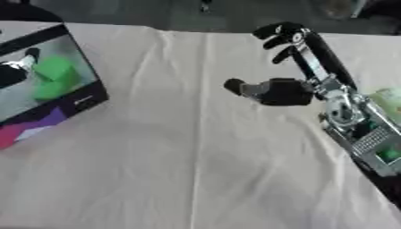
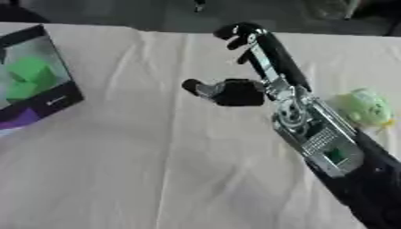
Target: Pick up the objects with one hand, pass them to the other hand, and then place them into the box on the other side of the table.
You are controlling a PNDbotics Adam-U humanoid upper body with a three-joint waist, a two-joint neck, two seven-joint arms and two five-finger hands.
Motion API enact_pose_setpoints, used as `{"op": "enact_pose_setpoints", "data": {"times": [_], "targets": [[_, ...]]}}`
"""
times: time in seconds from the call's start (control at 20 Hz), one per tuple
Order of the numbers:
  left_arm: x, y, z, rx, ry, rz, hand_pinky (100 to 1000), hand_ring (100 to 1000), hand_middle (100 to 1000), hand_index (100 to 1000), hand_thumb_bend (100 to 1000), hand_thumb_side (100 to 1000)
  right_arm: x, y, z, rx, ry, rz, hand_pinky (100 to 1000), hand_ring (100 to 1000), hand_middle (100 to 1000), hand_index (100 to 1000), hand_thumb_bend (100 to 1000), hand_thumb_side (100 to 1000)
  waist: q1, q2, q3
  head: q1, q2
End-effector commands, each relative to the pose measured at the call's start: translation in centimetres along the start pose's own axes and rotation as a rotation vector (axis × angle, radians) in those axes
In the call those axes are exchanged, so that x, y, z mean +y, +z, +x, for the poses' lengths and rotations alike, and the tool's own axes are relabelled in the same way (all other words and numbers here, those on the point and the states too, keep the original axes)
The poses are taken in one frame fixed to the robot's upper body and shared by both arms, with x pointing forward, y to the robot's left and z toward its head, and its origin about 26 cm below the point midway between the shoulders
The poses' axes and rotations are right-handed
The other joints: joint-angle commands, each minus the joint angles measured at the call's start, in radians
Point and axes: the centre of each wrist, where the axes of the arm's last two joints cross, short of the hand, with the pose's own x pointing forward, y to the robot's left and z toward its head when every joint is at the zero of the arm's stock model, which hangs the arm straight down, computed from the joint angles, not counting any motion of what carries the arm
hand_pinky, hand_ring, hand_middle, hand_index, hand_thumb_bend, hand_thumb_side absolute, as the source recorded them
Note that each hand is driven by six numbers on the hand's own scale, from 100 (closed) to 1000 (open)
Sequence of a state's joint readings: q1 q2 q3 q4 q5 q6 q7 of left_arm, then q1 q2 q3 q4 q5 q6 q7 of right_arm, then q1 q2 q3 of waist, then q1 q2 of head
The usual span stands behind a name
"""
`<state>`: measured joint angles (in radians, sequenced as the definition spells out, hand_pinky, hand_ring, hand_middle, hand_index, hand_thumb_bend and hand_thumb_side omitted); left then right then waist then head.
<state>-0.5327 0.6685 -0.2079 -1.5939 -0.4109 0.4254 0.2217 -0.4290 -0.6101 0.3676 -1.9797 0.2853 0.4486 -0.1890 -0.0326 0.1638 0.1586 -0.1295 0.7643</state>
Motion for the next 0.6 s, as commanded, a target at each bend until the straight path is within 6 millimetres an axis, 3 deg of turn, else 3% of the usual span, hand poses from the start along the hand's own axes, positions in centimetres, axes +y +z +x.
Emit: {"op": "enact_pose_setpoints", "data": {"times": [0.05,0.6], "targets": [[1.7,0.2,1.0,-0.049,0.023,0.04,937,695,689,751,415,487,-2.0,0.5,-1.2,0.04,0.052,-0.079,623,767,769,788,678,409,-0.007,-0.012,-0.005,-0.012,0.006],[1.7,0.9,1.2,-0.061,0.056,0.06,895,679,696,744,388,481,-5.1,4.3,-6.7,0.302,0.206,-0.14,697,768,817,810,657,417,-0.009,-0.008,-0.024,-0.031,0.002]]}}
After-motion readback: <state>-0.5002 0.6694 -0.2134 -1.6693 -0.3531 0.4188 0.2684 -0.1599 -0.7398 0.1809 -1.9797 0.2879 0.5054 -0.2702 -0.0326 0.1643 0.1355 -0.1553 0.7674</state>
